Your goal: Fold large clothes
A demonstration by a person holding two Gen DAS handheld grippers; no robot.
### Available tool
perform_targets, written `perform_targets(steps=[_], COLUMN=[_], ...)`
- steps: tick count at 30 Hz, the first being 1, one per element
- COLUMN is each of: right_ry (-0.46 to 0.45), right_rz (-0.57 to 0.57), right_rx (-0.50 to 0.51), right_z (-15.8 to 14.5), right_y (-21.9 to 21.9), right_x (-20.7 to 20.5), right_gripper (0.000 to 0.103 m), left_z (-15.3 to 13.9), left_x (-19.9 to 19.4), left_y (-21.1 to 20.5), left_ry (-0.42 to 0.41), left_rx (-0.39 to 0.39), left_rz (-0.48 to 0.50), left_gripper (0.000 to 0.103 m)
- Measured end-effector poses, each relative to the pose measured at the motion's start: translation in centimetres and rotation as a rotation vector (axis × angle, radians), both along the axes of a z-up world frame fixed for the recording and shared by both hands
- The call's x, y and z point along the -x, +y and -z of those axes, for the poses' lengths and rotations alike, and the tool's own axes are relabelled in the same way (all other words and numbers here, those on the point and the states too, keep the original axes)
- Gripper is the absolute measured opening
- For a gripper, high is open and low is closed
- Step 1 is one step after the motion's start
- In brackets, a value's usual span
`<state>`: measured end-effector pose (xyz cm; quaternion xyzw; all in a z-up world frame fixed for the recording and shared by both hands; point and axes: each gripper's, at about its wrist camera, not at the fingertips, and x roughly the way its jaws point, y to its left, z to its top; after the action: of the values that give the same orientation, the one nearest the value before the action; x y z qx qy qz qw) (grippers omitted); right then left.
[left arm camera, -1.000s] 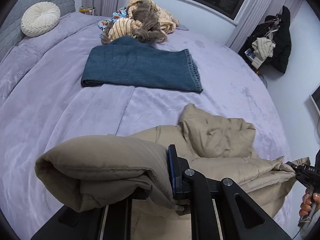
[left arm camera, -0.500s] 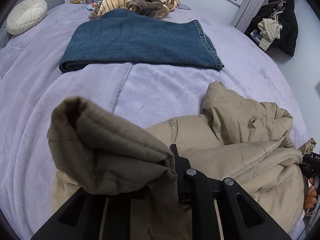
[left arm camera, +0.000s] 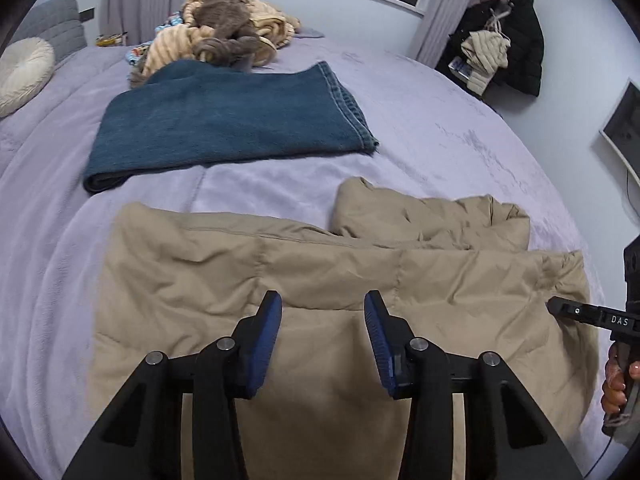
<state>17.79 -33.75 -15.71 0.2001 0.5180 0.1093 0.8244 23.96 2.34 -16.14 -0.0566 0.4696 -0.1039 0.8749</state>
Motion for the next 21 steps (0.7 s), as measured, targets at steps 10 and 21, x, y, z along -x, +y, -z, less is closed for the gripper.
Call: perform_targets(steps=[10, 21], right_ry=[0.022, 0.096], right_rz=[0.034, 0.347], right_rx=[0.022, 0.065], right_z=[4.1, 7.2], right_y=[-1.3, -12.3], right_x=[-5.2, -3.8], right_gripper=[0.000, 0.000], left_z=[4.7, 7.9], left_x=[-5.0, -7.4], left_y=[-0.3, 6.8], left_ry=[0.033, 0.068], left_rx=[-0.102, -0.186], left_rz=[-0.073, -0.256], left_gripper=[0.046, 0.046])
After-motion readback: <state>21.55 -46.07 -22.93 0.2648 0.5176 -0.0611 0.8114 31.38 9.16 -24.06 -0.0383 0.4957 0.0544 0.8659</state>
